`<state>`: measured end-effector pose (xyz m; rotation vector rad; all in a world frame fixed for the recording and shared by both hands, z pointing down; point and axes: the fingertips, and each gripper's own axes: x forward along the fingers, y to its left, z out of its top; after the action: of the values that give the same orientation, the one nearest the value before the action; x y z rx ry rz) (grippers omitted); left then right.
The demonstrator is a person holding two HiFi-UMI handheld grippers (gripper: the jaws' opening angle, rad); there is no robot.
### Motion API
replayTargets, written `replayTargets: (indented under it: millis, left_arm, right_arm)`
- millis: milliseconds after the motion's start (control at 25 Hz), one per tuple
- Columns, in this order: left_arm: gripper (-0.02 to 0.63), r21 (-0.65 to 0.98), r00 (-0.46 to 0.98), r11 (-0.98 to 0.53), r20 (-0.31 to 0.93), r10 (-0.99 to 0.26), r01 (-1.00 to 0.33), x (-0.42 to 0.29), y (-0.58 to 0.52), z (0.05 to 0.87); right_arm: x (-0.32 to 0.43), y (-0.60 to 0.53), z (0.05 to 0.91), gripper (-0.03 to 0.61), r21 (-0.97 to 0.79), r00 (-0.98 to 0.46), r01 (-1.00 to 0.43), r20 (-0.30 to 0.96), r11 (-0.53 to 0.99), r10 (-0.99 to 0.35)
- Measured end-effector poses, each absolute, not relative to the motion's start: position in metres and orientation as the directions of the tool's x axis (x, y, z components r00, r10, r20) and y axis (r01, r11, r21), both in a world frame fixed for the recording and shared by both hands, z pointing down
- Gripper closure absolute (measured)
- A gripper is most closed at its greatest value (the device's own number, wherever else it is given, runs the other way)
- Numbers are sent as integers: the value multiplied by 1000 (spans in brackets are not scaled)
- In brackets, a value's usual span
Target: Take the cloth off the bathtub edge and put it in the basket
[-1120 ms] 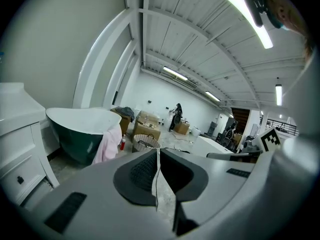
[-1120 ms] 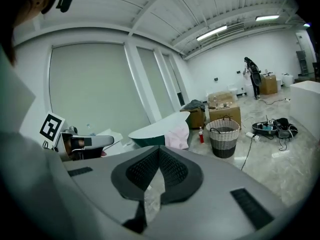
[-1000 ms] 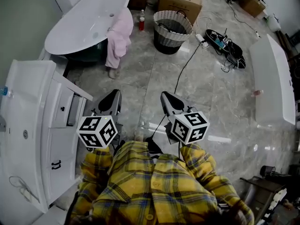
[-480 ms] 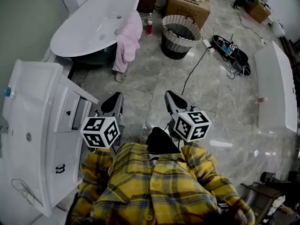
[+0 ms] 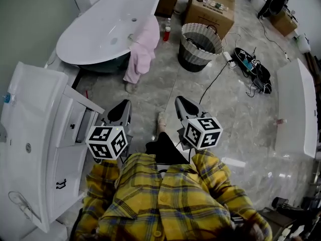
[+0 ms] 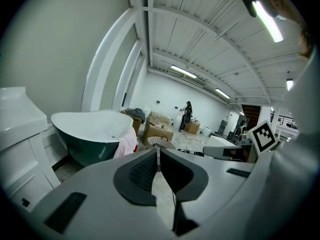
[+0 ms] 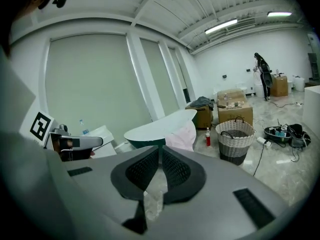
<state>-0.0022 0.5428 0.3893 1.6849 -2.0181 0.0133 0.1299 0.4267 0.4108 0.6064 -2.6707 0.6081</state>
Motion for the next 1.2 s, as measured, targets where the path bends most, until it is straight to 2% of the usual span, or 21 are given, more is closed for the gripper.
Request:
replayTargets:
  millis: [560,600,680,1200]
  left_arm:
    - [581,293,-212,348,410,-887,-891,-76,453,400]
    - [581,292,-218,354,410,-886,-889,-81,445,400]
    - [581,291,-231,366,410,-882,-884,-91,430,401]
    - [581,262,-290,436,452,-844,-861,-131,364,412]
  right_arm:
    - [34,312,428,546,-307,-895,-359,383,881,-231]
    - [27,304,429,533,-314,-899,-346,382,884,-217]
    - [13,289,433,468,-330,-905,-320,385,888,-183]
    - [-48,211,479,434,-354,-897,-234,438,905,-60]
